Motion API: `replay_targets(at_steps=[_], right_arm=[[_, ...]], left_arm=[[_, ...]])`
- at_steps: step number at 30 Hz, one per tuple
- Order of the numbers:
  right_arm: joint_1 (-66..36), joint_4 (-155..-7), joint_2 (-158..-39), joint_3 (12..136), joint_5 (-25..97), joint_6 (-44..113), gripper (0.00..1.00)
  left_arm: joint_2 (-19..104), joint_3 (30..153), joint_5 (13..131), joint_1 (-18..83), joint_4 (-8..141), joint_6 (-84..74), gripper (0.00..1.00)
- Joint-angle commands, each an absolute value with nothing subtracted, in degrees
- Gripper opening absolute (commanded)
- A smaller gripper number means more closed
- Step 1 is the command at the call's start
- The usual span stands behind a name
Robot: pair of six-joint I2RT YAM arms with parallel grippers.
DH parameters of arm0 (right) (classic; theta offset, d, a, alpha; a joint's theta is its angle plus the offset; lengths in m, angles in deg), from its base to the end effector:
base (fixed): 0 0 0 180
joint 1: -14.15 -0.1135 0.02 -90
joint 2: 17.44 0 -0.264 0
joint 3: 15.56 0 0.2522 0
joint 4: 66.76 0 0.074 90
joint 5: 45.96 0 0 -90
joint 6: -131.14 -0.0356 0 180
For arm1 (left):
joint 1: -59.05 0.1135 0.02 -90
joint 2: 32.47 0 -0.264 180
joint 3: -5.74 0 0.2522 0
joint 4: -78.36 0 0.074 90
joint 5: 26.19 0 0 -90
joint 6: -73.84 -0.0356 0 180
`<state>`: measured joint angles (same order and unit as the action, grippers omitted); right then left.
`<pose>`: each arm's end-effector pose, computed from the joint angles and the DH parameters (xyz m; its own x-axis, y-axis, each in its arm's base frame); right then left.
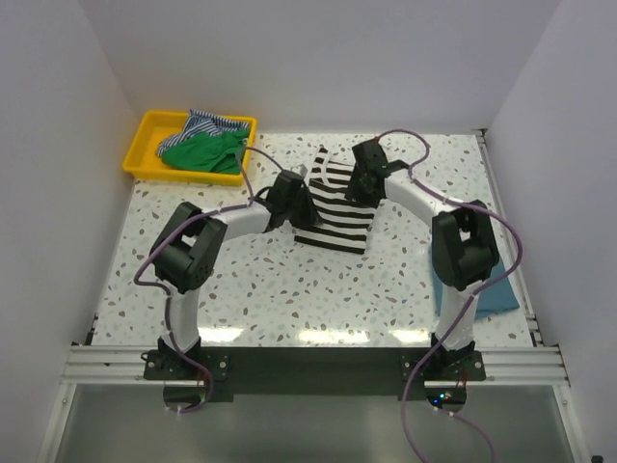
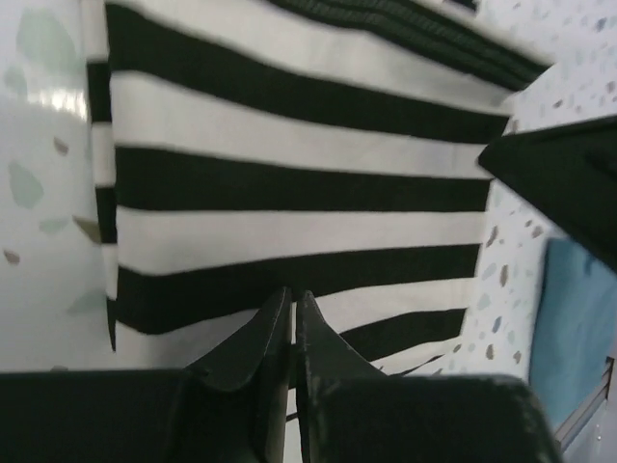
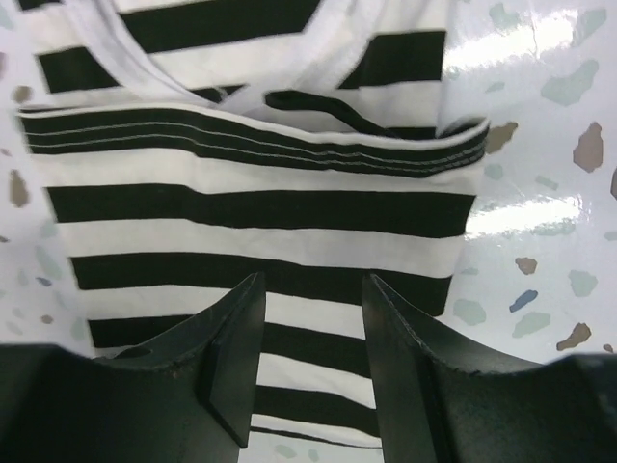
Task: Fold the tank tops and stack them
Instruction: Fold the tank top
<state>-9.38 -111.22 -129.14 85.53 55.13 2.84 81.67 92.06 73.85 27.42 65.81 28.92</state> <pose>0.3950 0.1645 0.2230 -0.7701 0.3280 -0.5471 0.2377 0.9435 0.2311 0.3664 -0.2329 0.1661 -0.8352 -0.3045 -0.4580 0.0540 0.7834 -0.6192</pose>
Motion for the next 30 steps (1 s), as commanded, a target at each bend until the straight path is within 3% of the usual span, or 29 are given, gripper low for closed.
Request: replay_targets(at_steps=[1, 13, 20, 25, 30], right_arm=[[-9.7, -111.4, -130.4, 82.6, 55.7, 2.2, 0.48], [-17.9, -105.7, -118.6, 56.4, 56.2, -1.5, 0.48], [-25.3, -110.4, -100.8, 45.0, 56.8, -4.7, 0.49], [-25.7, -115.3, -91.3, 45.6, 57.3, -5.1, 0.53], [-24.5, -117.3, -91.5, 51.1, 59.9, -3.9, 0.57]], left_arm=[[80.9, 86.7, 69.6, 27.7, 67.8, 32.1, 0.09], [66.9, 62.3, 69.0, 23.8, 72.8, 38.2, 0.07], [51.7, 49.2, 69.2, 15.1, 69.4, 41.6, 0.07], [42.3, 50.1, 69.1, 14.0, 61.1, 39.5, 0.14], [40.1, 59.2, 64.6, 15.6, 55.5, 34.6, 0.22]])
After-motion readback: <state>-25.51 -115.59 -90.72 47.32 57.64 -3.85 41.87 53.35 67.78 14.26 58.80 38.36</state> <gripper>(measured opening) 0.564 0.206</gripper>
